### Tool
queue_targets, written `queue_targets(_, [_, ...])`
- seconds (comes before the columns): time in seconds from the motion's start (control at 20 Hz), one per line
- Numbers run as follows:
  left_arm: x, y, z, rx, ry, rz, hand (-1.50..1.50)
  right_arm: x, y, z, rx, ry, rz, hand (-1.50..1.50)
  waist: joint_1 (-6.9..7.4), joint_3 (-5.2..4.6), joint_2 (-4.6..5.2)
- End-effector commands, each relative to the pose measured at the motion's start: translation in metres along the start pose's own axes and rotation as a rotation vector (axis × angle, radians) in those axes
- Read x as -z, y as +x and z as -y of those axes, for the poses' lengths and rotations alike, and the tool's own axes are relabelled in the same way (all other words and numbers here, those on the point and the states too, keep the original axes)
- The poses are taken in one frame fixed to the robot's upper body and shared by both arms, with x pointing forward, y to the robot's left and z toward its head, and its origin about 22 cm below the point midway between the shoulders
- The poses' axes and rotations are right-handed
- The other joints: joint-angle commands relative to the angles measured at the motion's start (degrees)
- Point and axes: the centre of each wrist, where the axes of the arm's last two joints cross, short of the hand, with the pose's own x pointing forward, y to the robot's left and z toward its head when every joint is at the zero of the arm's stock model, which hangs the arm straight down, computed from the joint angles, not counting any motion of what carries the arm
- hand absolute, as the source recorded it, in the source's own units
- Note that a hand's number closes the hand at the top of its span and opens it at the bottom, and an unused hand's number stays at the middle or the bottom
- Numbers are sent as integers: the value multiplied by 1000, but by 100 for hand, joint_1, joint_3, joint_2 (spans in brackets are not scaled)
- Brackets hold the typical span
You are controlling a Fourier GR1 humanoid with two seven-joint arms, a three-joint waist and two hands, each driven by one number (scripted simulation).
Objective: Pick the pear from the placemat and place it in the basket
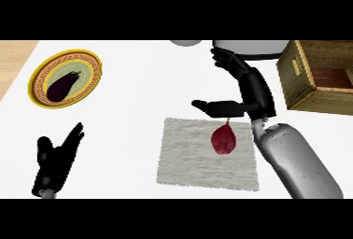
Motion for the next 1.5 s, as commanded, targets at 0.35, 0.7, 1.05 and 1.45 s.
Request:
queue_targets(0.35, [-14, -31, 13, -40, 14, -136, 0, 17, 116, 125, -602, 66, -224, -150, -180, -53, -23])
queue_targets(0.7, [-11, -23, 13, -21, -3, -117, 0, 9, 149, 188, -665, 375, -412, -150, -91, -45, 46])
queue_targets(1.05, [-26, -28, 16, -6, -9, -119, 0, -14, 156, 214, -721, 482, -498, -150, -51, -35, 32])
queue_targets(1.45, [-9, -10, 13, -21, -23, -115, 0, -19, 129, 188, -654, 458, -467, -150, -14, -35, 51])
